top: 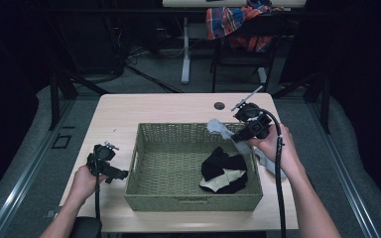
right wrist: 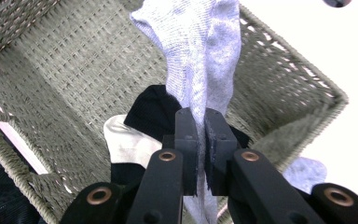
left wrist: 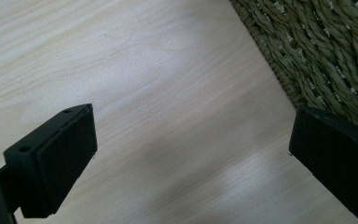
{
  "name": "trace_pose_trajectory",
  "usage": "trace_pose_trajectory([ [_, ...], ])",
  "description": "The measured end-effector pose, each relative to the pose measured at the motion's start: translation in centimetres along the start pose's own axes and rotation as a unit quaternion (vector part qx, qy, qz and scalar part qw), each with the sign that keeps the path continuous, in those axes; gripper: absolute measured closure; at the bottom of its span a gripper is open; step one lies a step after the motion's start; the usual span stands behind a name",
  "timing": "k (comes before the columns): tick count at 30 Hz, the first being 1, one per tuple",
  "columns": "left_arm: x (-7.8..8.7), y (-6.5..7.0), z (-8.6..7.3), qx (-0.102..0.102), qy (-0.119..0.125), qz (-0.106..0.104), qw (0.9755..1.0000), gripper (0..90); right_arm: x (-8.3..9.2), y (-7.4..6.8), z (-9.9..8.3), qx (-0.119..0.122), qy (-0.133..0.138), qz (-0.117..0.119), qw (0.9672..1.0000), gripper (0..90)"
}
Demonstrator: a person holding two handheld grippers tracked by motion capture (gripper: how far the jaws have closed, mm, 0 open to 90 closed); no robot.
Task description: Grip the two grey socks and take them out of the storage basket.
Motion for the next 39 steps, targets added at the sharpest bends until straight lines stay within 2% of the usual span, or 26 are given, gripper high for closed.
trace_pose_trajectory([
  [9,0.0,0.0,0.0,0.000,0.001,0.000,1.0000,1.1,1.1,1.5,-0.4,-0.019,0.011,-0.015,0.9996,86.1],
  [18,0.0,0.0,0.0,0.000,0.001,0.000,1.0000,1.0,1.7,3.2,-1.2,-0.034,0.008,-0.030,0.9989,86.1],
  [22,0.1,0.1,0.0,0.000,0.000,0.000,1.0000,1.0,1.8,4.1,-1.7,-0.046,0.008,-0.043,0.9980,86.1],
  [31,0.0,0.0,0.1,0.000,0.003,0.000,1.0000,1.1,1.7,6.6,-3.1,-0.072,-0.001,-0.054,0.9959,86.1],
  [39,0.0,0.0,0.1,0.002,0.003,-0.001,1.0000,1.1,1.3,8.9,-4.5,-0.108,-0.011,-0.061,0.9922,86.1],
])
Point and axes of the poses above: each handheld gripper's, and its own axes: x roughly backward along the jaws, z roughly out of its top, y roughly to its right, the point moved 9 cm from there along -x, roughly forward along the jaws, and after that the axes turned 15 degrees about -z, right-handed, at the moved point
